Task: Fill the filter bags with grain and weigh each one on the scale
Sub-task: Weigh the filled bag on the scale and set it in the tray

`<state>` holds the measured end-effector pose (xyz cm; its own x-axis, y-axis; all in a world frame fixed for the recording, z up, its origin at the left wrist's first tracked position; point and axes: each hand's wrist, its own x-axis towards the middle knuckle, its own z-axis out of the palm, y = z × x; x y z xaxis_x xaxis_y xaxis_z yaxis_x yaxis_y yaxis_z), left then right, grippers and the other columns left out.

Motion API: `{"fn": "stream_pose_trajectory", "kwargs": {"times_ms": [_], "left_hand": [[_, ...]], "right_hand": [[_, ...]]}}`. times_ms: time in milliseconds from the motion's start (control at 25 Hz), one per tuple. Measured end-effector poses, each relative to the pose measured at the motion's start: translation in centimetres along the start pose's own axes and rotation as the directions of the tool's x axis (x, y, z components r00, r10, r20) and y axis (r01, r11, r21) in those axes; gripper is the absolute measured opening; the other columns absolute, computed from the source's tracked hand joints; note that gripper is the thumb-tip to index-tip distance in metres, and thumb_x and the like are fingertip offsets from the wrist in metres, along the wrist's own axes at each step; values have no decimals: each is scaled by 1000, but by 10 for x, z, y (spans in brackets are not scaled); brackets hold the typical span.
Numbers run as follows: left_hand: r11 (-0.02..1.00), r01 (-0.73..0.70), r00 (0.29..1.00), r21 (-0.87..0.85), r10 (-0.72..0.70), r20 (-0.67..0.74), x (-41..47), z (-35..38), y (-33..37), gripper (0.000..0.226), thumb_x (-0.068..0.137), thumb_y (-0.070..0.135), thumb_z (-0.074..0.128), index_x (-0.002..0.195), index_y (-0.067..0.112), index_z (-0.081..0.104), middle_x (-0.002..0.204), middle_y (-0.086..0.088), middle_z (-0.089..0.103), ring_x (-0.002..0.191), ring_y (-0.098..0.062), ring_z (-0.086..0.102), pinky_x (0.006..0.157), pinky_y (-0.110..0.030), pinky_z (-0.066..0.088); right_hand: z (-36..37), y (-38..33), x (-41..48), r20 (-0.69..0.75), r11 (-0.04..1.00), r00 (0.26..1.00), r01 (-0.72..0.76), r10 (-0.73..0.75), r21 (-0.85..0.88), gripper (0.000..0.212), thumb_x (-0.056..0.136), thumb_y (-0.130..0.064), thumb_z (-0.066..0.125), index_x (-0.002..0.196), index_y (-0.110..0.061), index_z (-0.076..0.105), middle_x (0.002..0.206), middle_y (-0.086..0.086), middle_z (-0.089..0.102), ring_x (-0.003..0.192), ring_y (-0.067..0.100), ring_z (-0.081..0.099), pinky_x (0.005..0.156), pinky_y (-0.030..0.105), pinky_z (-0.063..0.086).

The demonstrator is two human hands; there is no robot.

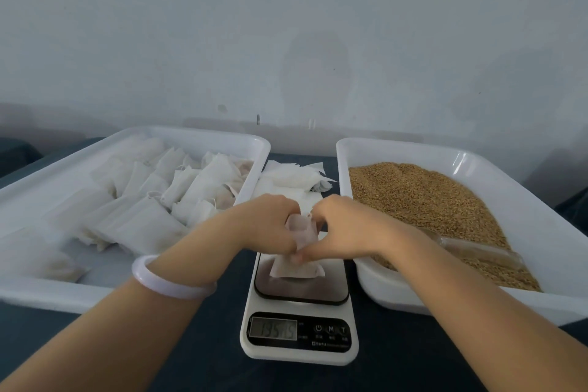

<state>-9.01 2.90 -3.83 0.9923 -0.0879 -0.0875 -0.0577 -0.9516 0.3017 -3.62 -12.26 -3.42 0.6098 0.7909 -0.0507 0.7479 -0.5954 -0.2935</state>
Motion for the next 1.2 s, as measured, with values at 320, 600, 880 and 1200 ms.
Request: {"fn": "stream_pose_trajectory", "kwargs": {"times_ms": [320, 600, 880, 1200], "left_hand": [[945, -23, 996, -326, -7, -90, -3, -1, -7, 25, 74, 17, 70, 94, 28, 59, 91, 11, 65, 84, -7, 62, 81, -28, 52], [930, -42, 996, -365, 11, -88, -4, 0, -8, 21, 74, 15, 73, 89, 26, 61, 91, 6, 69, 87, -13, 66, 86, -35, 53], [930, -41, 996, -365, 8, -91, -5, 0, -7, 22, 74, 16, 73, 87, 29, 61, 88, 11, 68, 85, -8, 65, 85, -29, 53], [931, -42, 997, -363, 14, -80, -5, 0, -8, 24, 73, 15, 74, 88, 28, 60, 91, 7, 69, 87, -11, 66, 86, -34, 53]], "right_hand": [[10, 11, -7, -130, 957, 989, -27, 67, 290, 38, 63, -48, 81, 92, -27, 67, 87, -14, 67, 82, -2, 61, 62, 8, 42], [10, 11, -8, -142, 950, 987, -28, 76, 310, 34, 67, -45, 80, 92, -25, 68, 85, -11, 68, 77, -2, 62, 60, 8, 43], [11, 12, -8, -143, 950, 987, -25, 73, 311, 35, 68, -44, 80, 95, -24, 69, 87, -10, 69, 78, 0, 63, 60, 7, 43], [10, 10, -8, -127, 942, 988, -36, 83, 335, 27, 68, -41, 81, 88, -28, 66, 84, -12, 68, 74, -4, 61, 58, 7, 42]]}}
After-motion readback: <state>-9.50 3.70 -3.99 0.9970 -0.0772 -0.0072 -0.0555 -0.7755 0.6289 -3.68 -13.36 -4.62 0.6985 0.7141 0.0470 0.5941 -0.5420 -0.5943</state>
